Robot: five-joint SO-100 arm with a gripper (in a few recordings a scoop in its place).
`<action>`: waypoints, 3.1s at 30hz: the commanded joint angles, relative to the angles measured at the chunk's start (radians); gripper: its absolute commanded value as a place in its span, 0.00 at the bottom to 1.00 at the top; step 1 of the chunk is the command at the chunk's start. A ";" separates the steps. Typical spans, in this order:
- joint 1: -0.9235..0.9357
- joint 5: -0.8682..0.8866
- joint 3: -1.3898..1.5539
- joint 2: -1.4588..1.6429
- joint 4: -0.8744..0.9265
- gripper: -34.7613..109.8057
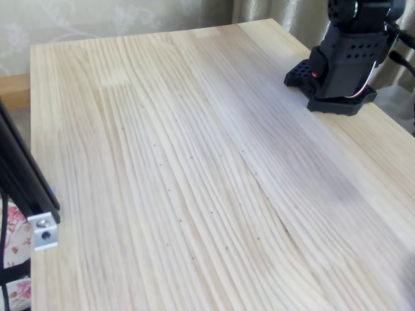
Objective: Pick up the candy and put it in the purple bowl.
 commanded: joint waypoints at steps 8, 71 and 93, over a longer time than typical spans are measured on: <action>-0.060 -0.037 -0.400 -0.224 0.074 0.23; 0.506 0.072 0.055 0.133 0.216 0.24; 1.295 -0.242 0.758 0.796 0.166 0.24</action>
